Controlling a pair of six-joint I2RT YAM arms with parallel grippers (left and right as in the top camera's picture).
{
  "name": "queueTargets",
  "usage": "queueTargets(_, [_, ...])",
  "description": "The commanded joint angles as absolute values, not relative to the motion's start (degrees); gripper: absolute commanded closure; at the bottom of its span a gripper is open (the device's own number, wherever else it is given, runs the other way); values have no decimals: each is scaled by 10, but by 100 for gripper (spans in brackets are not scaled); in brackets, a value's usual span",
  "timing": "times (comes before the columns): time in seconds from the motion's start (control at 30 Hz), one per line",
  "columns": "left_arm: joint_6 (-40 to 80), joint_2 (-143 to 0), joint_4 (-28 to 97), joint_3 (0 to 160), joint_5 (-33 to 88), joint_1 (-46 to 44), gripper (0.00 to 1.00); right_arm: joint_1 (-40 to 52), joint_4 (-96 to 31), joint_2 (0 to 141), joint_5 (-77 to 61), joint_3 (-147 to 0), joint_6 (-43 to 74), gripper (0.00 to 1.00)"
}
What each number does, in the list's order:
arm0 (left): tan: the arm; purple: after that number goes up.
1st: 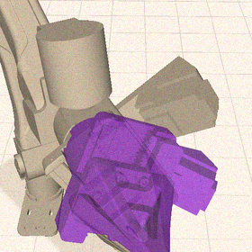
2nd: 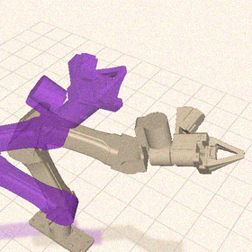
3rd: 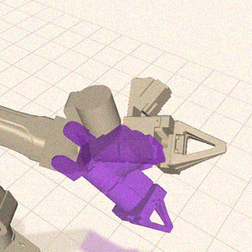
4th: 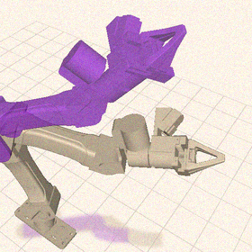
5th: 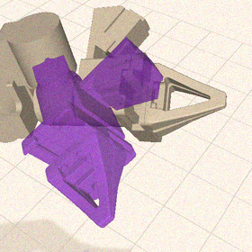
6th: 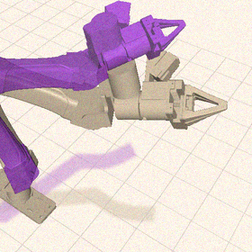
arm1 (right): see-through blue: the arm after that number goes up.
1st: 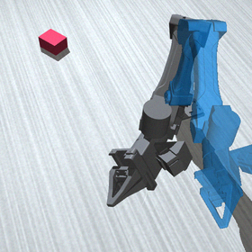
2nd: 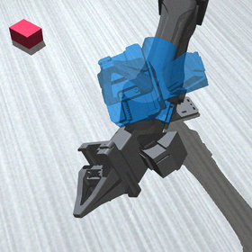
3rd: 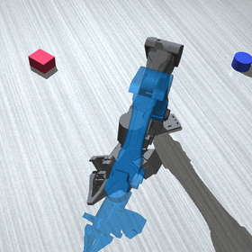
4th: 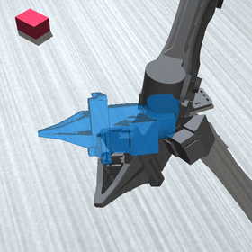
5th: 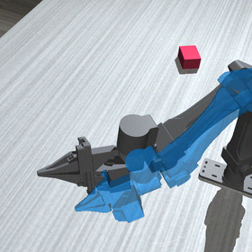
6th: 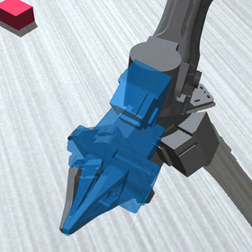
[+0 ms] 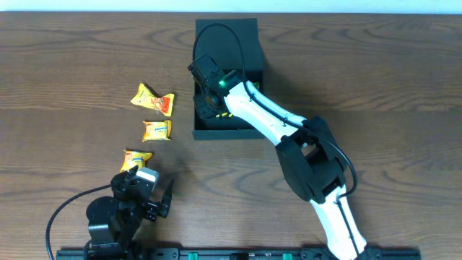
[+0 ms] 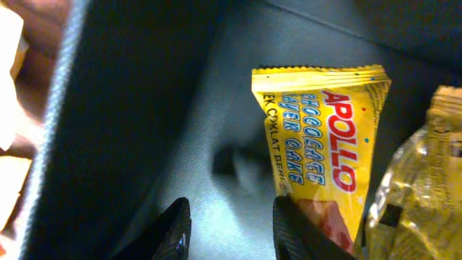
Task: Pack container
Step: 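Open the right gripper and lift it out of the box to the right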
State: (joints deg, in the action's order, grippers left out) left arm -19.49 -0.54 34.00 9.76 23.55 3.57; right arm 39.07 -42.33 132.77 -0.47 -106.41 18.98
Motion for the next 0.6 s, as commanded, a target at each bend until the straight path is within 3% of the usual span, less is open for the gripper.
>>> queueTargets(0.0, [-192,-2,338,91,234,34,5,387,-421,1342,32,-1061,223,62])
queueTargets(0.57, [-192,-2,338,91,234,34,5,387,-402,1342,60,-1061,263,62])
